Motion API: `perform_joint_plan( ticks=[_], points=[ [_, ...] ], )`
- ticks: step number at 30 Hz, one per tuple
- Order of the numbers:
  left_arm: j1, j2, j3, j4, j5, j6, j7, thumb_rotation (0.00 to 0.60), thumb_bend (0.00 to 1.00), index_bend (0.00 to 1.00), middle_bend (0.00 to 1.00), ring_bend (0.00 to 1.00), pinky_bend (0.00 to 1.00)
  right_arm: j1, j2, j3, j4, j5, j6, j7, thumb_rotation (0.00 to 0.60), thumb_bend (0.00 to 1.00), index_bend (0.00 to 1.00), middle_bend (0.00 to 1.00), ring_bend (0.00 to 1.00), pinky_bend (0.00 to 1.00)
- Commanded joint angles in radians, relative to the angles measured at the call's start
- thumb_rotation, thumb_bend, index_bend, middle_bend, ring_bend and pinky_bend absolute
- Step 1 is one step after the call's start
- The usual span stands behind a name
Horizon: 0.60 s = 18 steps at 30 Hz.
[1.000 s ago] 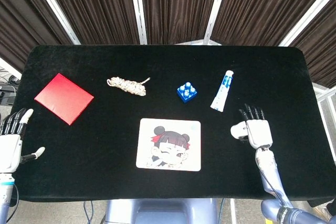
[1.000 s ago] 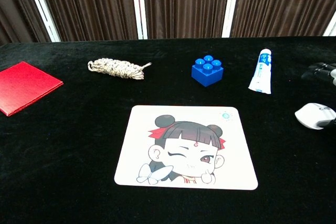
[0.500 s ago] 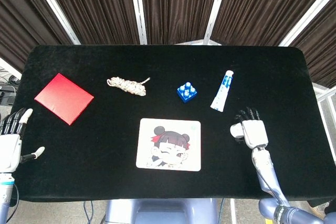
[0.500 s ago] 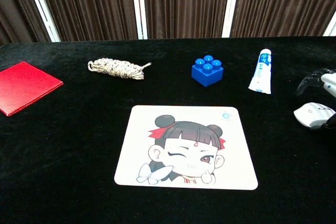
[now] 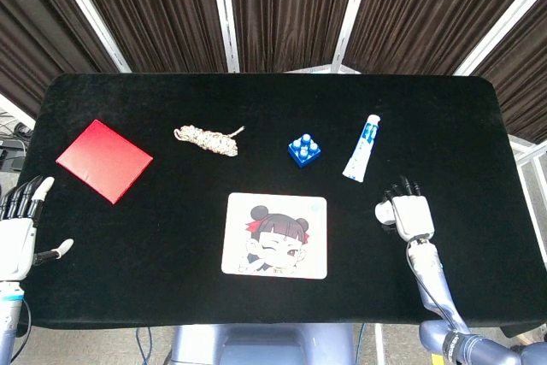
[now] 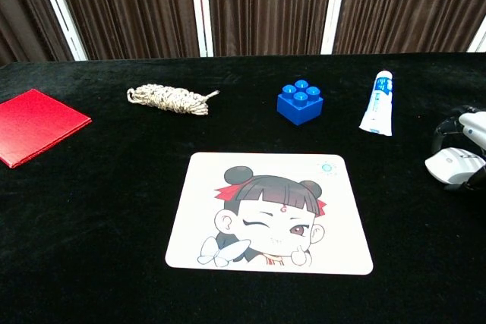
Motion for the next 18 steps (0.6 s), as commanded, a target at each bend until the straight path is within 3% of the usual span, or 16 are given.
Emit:
perform_joint_plan(
  ticks=[1, 5, 8, 18],
  points=[
    [0.000, -0.001, 0.000, -0.001, 0.000, 0.000, 0.001, 0.600, 0.12, 0.00, 0.00, 0.00, 0.00, 0.001, -0.002, -0.002, 0.004, 0.000, -0.001, 0.002, 0.600, 0.06, 0.45, 0.35, 0.14, 0.23],
    [0.000, -0.001, 0.001, -0.001, 0.001, 0.001, 0.001, 0.600, 0.12, 0.00, 0.00, 0.00, 0.00, 0.002, -0.004, -0.007, 0.010, -0.016, 0.011, 0.019, 0.600, 0.06, 0.56, 0.50, 0.35, 0.47],
    [0.000, -0.001, 0.001, -0.002, 0.001, 0.000, 0.001, 0.600, 0.12, 0.00, 0.00, 0.00, 0.00, 0.003, -0.004, -0.012, 0.015, -0.035, 0.025, 0.037, 0.600, 0.06, 0.62, 0.56, 0.44, 0.56],
    [0.000, -0.001, 0.001, -0.003, 0.000, -0.001, -0.002, 0.600, 0.12, 0.00, 0.00, 0.00, 0.00, 0.008, 0.036, -0.025, -0.047, -0.125, 0.115, 0.068, 0.600, 0.06, 0.65, 0.59, 0.47, 0.59]
  ],
)
